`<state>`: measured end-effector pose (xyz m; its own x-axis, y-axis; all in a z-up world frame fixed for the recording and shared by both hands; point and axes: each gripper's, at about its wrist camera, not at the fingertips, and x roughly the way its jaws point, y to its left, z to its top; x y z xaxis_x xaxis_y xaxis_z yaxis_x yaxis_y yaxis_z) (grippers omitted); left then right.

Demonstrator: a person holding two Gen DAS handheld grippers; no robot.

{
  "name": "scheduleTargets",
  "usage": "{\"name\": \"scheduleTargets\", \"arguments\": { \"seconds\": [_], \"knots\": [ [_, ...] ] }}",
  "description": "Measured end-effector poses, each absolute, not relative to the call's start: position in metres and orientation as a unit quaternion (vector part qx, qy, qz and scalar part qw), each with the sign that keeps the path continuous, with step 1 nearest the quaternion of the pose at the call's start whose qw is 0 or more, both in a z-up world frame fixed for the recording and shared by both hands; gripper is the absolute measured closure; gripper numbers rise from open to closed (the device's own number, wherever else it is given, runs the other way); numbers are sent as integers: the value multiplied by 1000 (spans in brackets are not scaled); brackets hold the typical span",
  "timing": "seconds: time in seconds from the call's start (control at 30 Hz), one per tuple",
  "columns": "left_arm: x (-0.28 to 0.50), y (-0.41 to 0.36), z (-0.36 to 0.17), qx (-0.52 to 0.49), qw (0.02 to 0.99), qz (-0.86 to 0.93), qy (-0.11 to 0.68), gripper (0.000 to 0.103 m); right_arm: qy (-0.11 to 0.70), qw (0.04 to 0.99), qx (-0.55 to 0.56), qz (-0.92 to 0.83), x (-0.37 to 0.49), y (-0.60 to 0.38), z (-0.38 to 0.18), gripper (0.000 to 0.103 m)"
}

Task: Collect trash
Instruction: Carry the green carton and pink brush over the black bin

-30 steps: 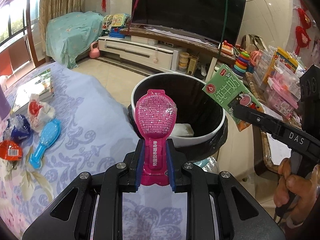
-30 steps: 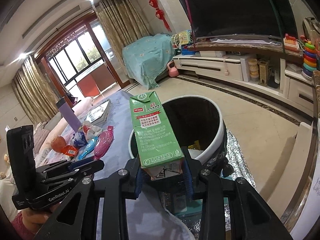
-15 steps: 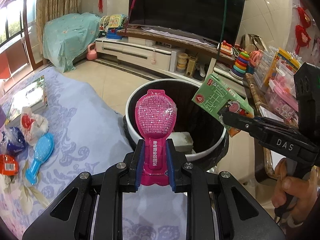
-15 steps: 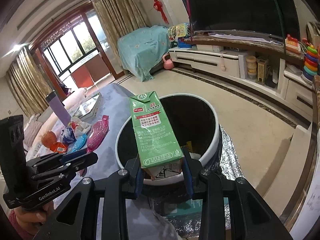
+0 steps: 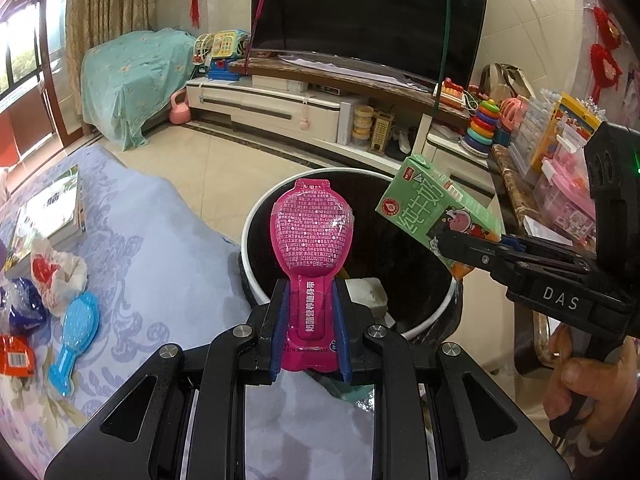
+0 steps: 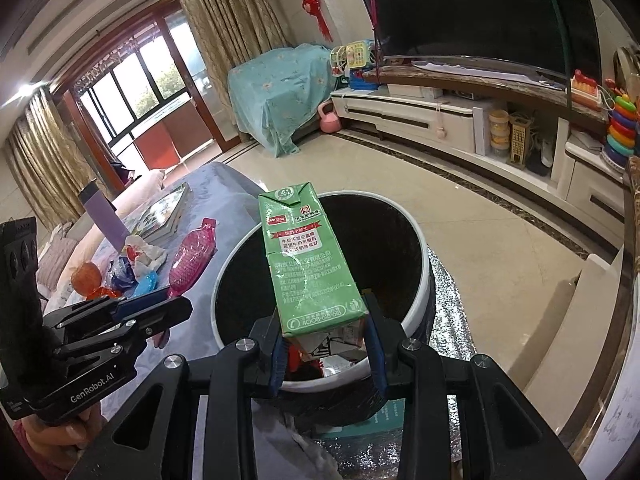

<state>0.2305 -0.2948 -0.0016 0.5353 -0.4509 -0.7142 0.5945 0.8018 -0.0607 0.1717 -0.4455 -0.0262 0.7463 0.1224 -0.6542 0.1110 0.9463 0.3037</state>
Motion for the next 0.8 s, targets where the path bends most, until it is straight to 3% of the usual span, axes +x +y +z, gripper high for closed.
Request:
{"name": "scheduleTargets", "arguments": {
  "seconds": [0.8],
  "knots": [
    [249, -312, -11, 107, 865, -297, 390, 84, 367, 916, 163, -3, 186, -457, -28, 69]
  ]
}}
